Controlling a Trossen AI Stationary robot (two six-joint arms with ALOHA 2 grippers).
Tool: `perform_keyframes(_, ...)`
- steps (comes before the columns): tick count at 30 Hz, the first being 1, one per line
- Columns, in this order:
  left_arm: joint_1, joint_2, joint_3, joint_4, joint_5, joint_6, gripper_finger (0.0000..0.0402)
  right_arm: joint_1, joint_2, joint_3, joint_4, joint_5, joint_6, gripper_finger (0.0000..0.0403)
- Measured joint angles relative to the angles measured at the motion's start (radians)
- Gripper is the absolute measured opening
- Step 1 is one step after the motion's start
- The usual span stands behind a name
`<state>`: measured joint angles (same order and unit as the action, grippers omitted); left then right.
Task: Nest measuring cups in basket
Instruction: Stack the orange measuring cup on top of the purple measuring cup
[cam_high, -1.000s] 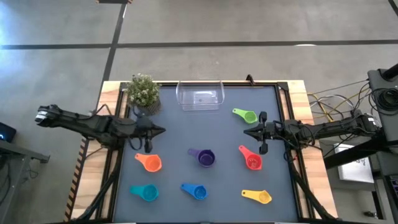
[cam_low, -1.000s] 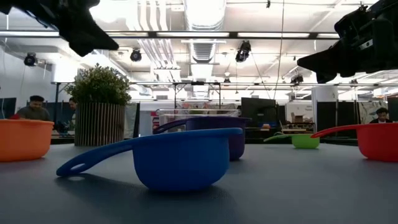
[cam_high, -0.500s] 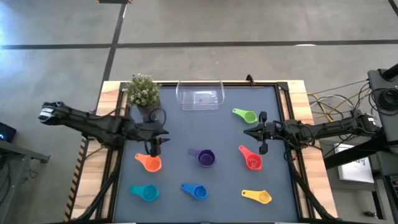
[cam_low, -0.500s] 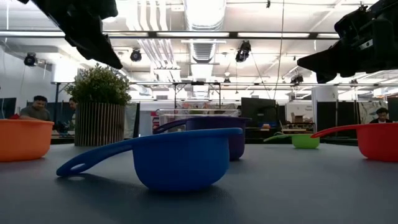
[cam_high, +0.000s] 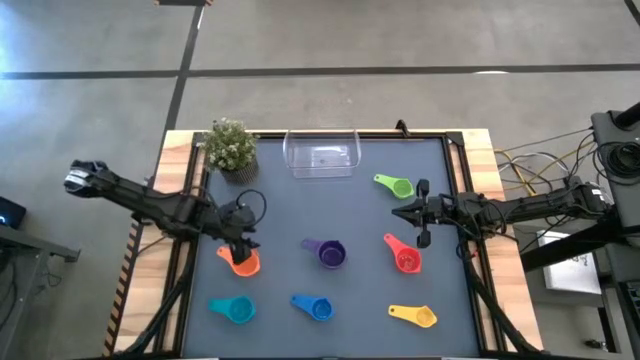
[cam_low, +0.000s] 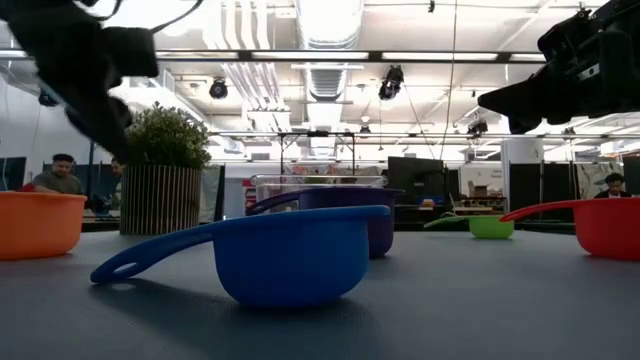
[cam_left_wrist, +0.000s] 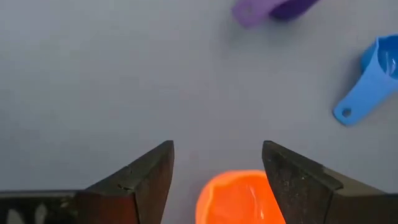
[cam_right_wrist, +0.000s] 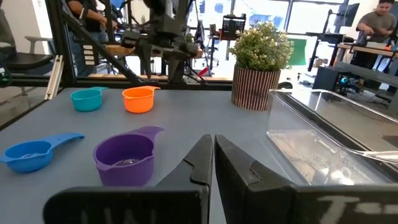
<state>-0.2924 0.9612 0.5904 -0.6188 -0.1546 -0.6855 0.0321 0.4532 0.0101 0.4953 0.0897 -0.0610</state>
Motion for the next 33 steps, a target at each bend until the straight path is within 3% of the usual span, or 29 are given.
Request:
perform_keyframes(10, -0.058, -0.047, -0.043, -0.139, 0.020, -0.100, 0.0228, 0.000, 0.000, 0.000, 0.000, 0.000, 0.000, 0.0009)
perform_keyframes(17, -0.060, -0.036, -0.047, -0.143, 0.037, -0.086, 0.0228, 0.000, 0.000, 0.000, -0.003, 0.000, -0.001, 0.0009)
perform_keyframes(26, -0.061, -0.020, -0.153, 0.023, 0.068, -0.091, 0.0227, 0.000, 0.000, 0.000, -0.010, 0.000, 0.000, 0.0009)
perform_keyframes(33, -0.061, -0.020, -0.176, 0.045, 0.069, -0.101, 0.0172, 0.000, 0.000, 0.000, -0.016, 0.000, -0.001, 0.0009)
